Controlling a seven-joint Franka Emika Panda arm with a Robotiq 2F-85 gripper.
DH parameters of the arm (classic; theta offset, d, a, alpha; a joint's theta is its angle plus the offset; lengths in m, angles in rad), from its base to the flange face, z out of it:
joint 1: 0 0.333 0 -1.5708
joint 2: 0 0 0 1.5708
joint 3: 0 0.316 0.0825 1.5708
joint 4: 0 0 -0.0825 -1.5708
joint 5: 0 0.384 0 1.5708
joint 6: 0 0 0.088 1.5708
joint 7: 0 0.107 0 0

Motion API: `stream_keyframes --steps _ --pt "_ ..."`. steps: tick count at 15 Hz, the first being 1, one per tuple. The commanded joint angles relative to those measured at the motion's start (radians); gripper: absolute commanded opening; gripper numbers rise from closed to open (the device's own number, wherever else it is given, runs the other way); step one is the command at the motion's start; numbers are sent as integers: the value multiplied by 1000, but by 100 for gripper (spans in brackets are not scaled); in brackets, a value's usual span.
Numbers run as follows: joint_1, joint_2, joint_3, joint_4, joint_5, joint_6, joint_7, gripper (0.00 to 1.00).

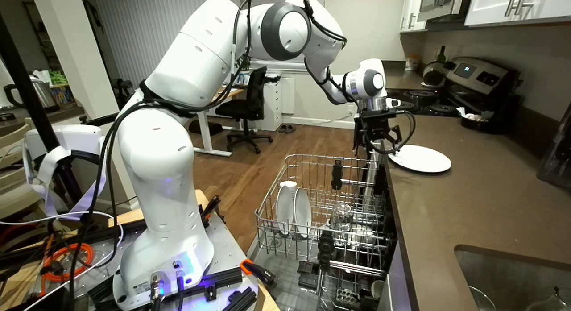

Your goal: Remove the plate from the countertop and put it in the middle of the two plates in the dishwasher

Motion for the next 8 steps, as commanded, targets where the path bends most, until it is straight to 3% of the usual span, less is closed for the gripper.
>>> stream_keyframes --steps 1,8 --pt "-8 -22 21 -44 37 4 -41 100" --pt "-6 -31 31 -57 37 8 -49 100"
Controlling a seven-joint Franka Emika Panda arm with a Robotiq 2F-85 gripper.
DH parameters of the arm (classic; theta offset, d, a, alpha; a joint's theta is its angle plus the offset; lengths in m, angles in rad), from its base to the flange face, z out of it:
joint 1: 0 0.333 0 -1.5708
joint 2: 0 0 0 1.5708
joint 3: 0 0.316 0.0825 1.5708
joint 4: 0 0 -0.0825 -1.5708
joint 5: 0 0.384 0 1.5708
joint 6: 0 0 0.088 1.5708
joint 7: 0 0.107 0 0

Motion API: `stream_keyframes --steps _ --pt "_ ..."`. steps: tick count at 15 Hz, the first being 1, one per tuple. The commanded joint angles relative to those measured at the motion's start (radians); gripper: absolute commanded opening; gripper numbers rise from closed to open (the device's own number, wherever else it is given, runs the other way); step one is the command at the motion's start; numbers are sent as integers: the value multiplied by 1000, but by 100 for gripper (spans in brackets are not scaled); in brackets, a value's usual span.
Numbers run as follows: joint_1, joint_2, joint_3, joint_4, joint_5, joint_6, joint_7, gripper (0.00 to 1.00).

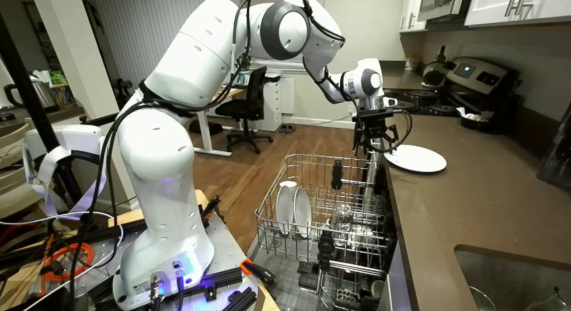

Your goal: Remove the plate from the countertop and put it in the middle of the two plates in the dishwasher

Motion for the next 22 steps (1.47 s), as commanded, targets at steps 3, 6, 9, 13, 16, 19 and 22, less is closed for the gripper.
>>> stream_keyframes --steps 3,6,9,13,16,19,22 --pt "-8 -29 18 -57 38 9 -46 100" --pt "-9 -32 23 -61 41 9 -50 100" --pt "-7 -35 24 -64 39 10 -46 100" --pt "-7 -40 28 -73 41 10 -47 100" --pt "-1 -44 19 -75 29 14 -29 100" --pt "5 -52 4 -75 11 28 -13 100" --pt "12 -60 -9 -79 -7 40 1 100"
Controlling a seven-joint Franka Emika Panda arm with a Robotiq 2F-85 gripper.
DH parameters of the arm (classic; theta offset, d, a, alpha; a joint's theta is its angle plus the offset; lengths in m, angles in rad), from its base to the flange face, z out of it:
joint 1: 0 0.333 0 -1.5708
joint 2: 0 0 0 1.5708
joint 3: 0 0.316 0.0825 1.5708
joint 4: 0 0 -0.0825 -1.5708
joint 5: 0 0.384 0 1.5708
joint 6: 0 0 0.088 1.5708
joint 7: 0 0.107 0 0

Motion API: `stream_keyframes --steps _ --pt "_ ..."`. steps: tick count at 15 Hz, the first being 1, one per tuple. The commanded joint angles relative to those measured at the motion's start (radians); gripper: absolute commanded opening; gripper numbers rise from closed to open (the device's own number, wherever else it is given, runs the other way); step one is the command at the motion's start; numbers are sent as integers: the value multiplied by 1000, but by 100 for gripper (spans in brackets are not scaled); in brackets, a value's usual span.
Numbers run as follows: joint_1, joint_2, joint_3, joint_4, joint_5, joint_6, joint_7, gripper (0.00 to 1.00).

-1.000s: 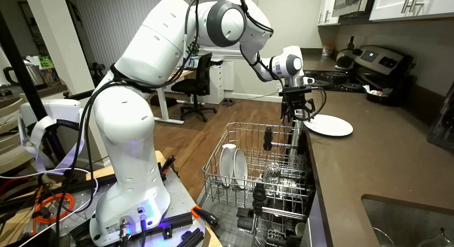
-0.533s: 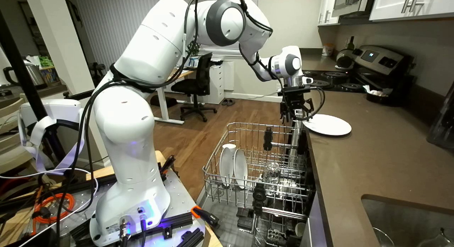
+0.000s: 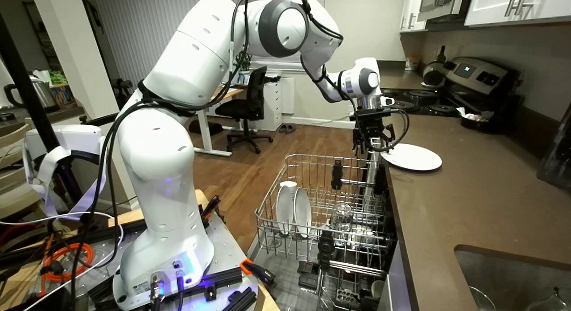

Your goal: Remove the plate from the countertop and put it in the middle of the two plates in the dishwasher

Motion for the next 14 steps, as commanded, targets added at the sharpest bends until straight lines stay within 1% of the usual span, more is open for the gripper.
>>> stream_keyframes --steps 1,5,9,11,14 --pt "15 -41 -27 -51 -16 43 17 100" --pt "48 -68 -71 -87 -72 123 76 100" --pt "108 -105 -128 -154 -179 211 195 100" --pt "140 -119 -153 -185 -235 224 267 100" --pt "169 -128 -173 -215 -318 227 376 100"
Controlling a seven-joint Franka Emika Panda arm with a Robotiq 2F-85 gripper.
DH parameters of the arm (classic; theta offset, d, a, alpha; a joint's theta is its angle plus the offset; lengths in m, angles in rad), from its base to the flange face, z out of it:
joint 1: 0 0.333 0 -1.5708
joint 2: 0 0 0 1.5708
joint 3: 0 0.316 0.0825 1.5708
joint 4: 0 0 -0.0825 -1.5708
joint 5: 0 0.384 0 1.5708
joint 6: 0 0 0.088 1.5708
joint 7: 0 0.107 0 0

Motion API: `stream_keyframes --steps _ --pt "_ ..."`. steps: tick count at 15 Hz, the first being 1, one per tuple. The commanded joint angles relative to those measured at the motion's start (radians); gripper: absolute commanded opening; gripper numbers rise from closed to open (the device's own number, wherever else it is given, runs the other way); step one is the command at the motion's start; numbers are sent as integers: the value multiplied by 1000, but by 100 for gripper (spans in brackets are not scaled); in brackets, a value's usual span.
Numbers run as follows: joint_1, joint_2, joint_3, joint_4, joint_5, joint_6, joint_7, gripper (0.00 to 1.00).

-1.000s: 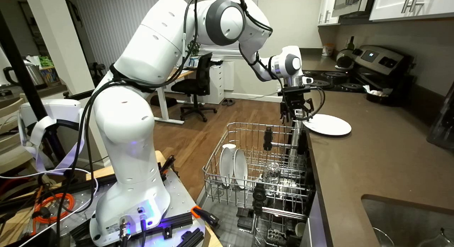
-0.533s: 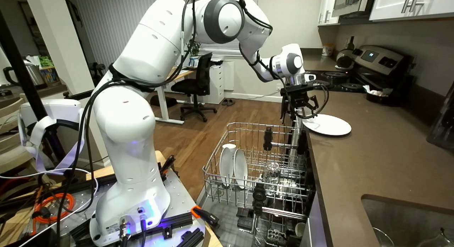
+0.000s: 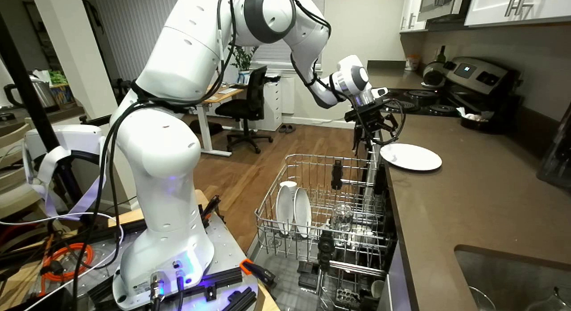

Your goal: Remove the plate from the countertop and put it in the middle of the two plates in the dishwasher

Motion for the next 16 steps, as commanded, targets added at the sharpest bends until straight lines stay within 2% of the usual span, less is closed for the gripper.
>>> stream_keyframes --steps 1,4,5,9,11,12,15,16 --pt "36 -40 -32 -73 -104 20 137 100" --pt "31 -27 -31 -79 -163 18 200 100" --pt "24 -22 -28 -77 -173 11 205 90" --pt "2 -11 -18 -76 -180 13 206 100" --pt "0 -8 -20 -75 -186 14 209 99" --pt "1 -6 -23 -75 -194 19 216 80" --pt "5 -3 -27 -74 -231 30 235 62" --pt "4 -3 -26 -75 -246 33 243 68"
